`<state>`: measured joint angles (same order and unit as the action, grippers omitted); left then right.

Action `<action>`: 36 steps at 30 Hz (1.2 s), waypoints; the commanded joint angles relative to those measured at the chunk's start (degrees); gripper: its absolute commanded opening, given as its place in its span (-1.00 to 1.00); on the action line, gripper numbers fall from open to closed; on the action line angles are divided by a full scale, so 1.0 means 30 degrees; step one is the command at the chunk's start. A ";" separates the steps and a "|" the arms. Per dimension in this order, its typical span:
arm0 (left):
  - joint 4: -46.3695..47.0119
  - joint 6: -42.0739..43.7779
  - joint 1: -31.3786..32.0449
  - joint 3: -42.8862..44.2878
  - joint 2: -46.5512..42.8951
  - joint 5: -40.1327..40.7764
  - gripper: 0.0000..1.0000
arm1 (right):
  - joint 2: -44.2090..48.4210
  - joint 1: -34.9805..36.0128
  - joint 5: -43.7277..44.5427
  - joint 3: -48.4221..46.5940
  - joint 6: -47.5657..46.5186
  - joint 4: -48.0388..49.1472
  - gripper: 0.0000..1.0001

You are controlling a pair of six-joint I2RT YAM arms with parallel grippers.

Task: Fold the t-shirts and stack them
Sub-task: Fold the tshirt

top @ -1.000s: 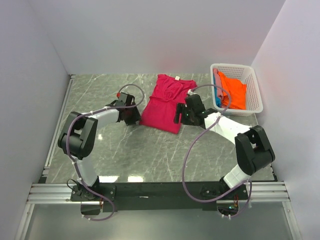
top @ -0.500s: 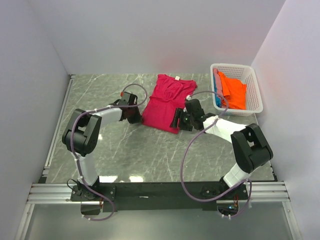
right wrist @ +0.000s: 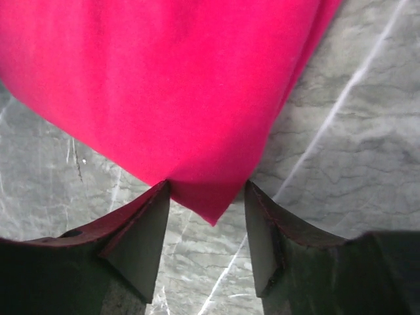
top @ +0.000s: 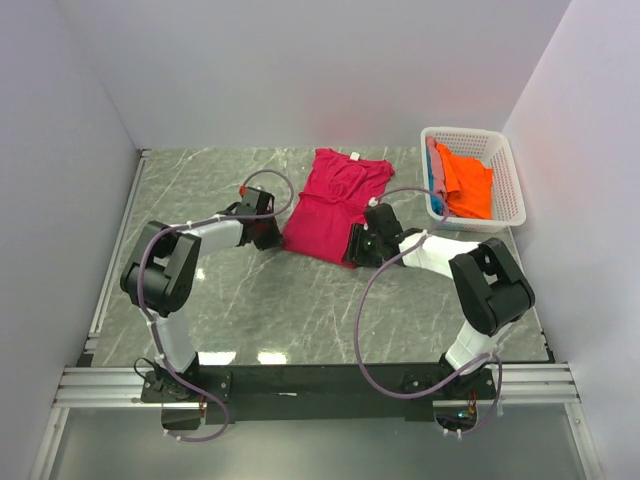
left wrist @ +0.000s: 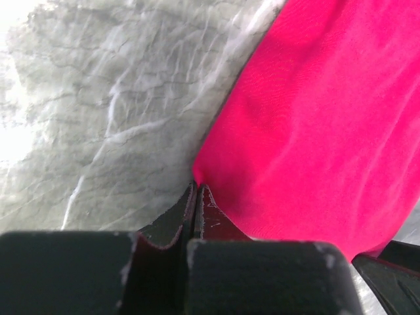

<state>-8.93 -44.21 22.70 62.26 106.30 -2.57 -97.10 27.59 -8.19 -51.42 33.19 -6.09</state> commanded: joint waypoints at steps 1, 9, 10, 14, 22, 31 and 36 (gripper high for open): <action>-0.1095 0.0263 0.0022 -0.0625 -0.0628 0.0798 -0.99 | -0.0358 0.0557 0.0384 -0.0205 -0.0019 -0.0138 0.10; -0.0715 0.0029 0.0051 -0.1826 -0.1915 0.1296 -0.99 | 0.0286 0.1436 0.1291 -0.0175 0.0040 -0.0929 -0.28; -0.0715 0.0028 0.0022 -0.1943 -0.2092 0.1354 -0.99 | 0.0344 0.1582 0.1293 -0.0146 0.0011 -0.1104 -0.39; -0.0920 -0.0147 0.0022 -0.3315 -0.3526 0.1793 -0.99 | 0.0988 0.2284 0.1234 0.0351 0.0099 -0.1368 -0.70; -0.3814 -0.1405 0.0928 -0.6277 -0.8972 0.3547 -0.99 | 0.4295 0.4276 -0.1078 0.2899 0.1299 -0.1777 -1.00; -0.5784 -0.1643 0.1633 -0.4794 -1.5307 0.5104 -0.99 | 0.8693 0.3228 -0.2775 0.1907 -0.0163 -0.4649 -1.00; -0.5141 -0.0795 0.1633 -0.1745 -1.3177 0.6333 -0.99 | 0.9310 0.0533 -0.4653 0.0066 -0.0807 -0.5264 -1.00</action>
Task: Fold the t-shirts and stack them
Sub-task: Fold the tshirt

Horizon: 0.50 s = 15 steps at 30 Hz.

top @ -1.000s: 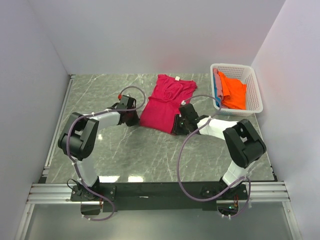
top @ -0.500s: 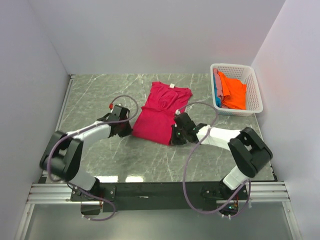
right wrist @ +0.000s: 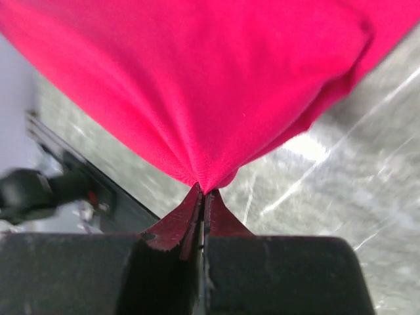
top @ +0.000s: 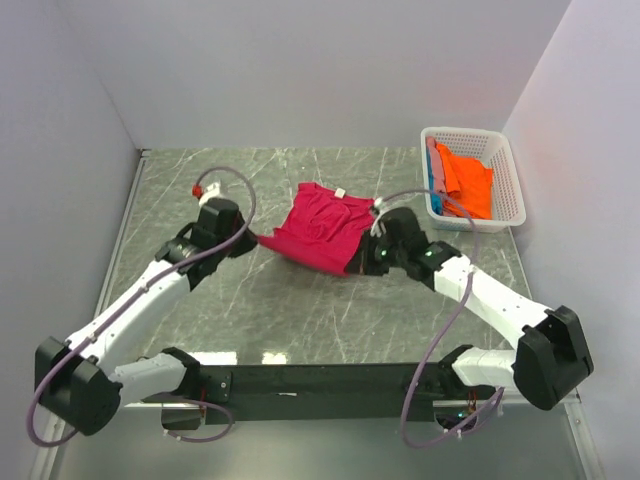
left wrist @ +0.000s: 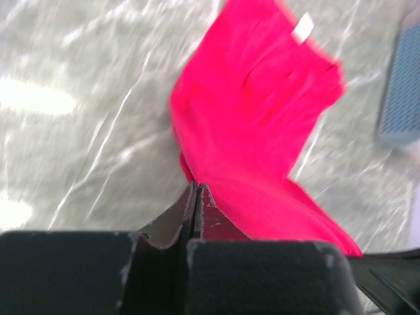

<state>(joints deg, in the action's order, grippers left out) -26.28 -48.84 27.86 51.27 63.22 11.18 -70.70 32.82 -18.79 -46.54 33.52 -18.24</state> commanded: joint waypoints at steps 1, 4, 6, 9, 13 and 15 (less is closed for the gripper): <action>0.0907 0.0897 -0.0086 0.2969 0.1714 0.1897 -0.99 | 0.0480 -0.2112 -0.1469 -0.1884 -0.1064 -0.1621 -1.00; 0.1202 0.1425 -0.0116 0.5457 0.4027 0.2190 -0.99 | -0.0017 -0.3637 -0.2405 -0.3115 -0.1533 -0.2063 -1.00; 0.1115 0.1862 -0.0203 0.6811 0.5808 0.2425 -0.99 | -0.0629 -0.4315 -0.2935 -0.3965 -0.1768 -0.2298 -1.00; 0.1144 0.2420 -0.0408 0.9448 0.8094 0.2543 -0.99 | -0.1627 -0.5750 -0.4135 -0.4844 -0.1856 -0.2416 -1.00; 0.1347 0.3036 -0.0672 1.2814 1.0796 0.2368 -0.99 | -0.2916 -0.7187 -0.5485 -0.5781 -0.1651 -0.1773 -1.00; 0.1378 0.3184 -0.0935 1.3844 1.2495 0.2017 -0.99 | -0.3824 -0.7832 -0.5515 -0.6514 -0.1564 -0.1539 -1.00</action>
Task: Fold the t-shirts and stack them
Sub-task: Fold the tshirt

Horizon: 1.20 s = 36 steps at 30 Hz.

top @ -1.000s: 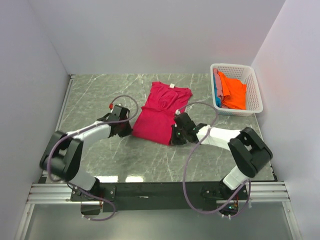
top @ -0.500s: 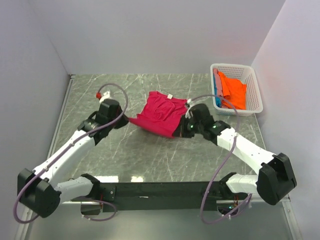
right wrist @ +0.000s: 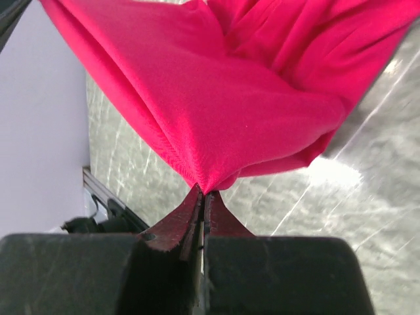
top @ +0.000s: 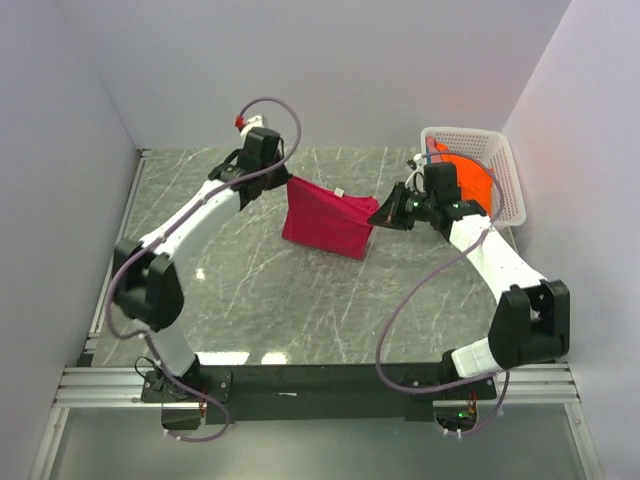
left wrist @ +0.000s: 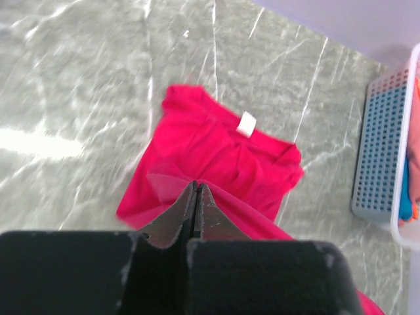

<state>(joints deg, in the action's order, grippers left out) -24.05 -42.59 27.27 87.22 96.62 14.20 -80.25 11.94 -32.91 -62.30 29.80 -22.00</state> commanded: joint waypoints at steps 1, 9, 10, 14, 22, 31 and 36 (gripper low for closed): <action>0.0548 0.1158 -0.0826 0.2966 0.1948 0.0778 -0.99 | -0.0962 -0.1137 -0.0838 -0.1496 -0.0296 -0.0168 -1.00; -0.0974 0.1511 -0.1207 0.9148 0.8130 0.0950 -0.99 | -0.6935 -0.2369 0.0304 -0.6268 -0.1378 -0.1805 -1.00; -0.1150 0.1482 -0.1237 0.9681 0.8600 0.1155 -0.99 | -0.7609 -0.2515 0.0072 -0.6853 -0.1379 -0.1982 -1.00; -0.1650 0.1336 -0.1588 1.1442 1.0883 0.0924 -0.99 | -1.1092 -0.2927 -0.1392 -0.9931 -0.1144 -0.1808 -0.93; -0.0601 0.2386 -0.2028 1.2297 1.1537 -0.0660 0.99 | -1.2923 -0.3249 -0.0369 -1.4768 -0.2020 -0.3858 0.28; 0.0988 0.3415 -0.2028 0.7462 0.8546 -0.3262 0.99 | -0.8182 -0.2138 0.2058 -0.9887 -0.3106 -0.2424 0.41; 0.0431 0.3942 -0.1999 0.6612 0.9248 -0.5286 0.99 | -0.4371 -0.1024 0.4666 -0.5491 -0.2729 -0.0379 0.44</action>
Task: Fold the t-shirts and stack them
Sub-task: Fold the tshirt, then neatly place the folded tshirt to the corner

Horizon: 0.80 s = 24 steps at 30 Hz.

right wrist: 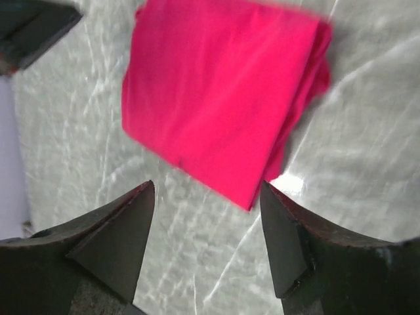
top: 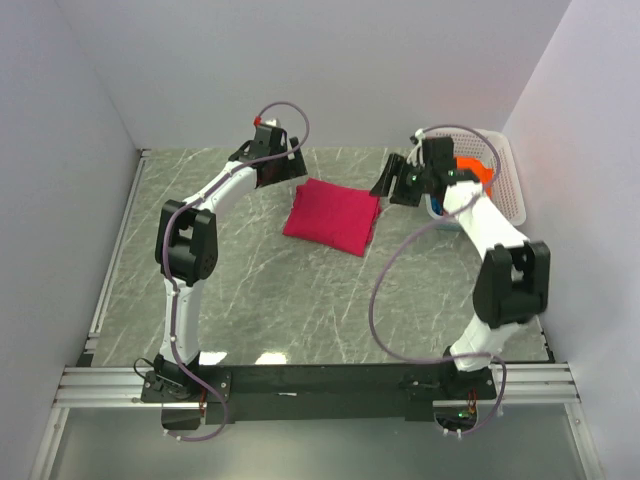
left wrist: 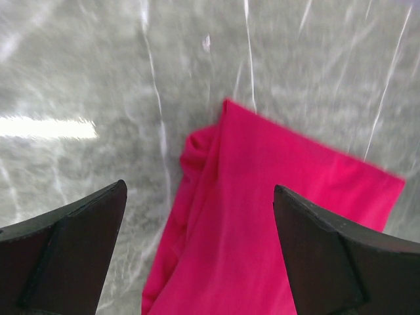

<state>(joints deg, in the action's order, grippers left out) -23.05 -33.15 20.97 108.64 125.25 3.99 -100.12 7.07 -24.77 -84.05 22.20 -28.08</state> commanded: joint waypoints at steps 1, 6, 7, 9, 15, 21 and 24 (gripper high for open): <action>0.0095 0.0824 0.0099 -0.0617 -0.0121 -0.2350 0.99 | 0.3506 0.0718 0.2423 0.3275 0.0156 0.1972 0.45; -0.0255 0.0853 0.0216 -0.0648 0.1138 -0.2852 0.95 | 0.6414 0.0719 0.2925 0.6334 0.0716 0.2766 0.48; -0.0344 0.0911 0.0274 -0.0589 0.1575 -0.3056 0.88 | 0.7115 0.0690 0.3071 0.6946 0.0688 0.2709 0.48; -0.0461 0.1086 0.0449 -0.0471 0.2045 -0.3584 0.72 | 0.8053 0.0690 0.3540 0.7564 0.0542 0.2534 0.48; -0.0578 0.1380 0.1095 -0.0910 0.2604 -0.3118 0.34 | 0.9230 0.0719 0.4771 0.8766 0.0307 0.2181 0.49; -0.1544 0.1089 0.1330 -0.0794 0.3132 -0.1366 -0.99 | 0.9436 0.0661 0.5413 0.9354 0.0219 0.2123 0.49; -0.2160 0.1525 0.1330 -0.0355 0.3045 0.0043 -0.99 | 0.9670 0.0661 0.5942 0.9530 0.0043 0.2035 0.49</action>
<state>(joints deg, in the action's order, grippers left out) -24.80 -30.22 24.97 106.56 133.27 -1.65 -73.21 9.34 -9.98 -55.90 23.29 -23.16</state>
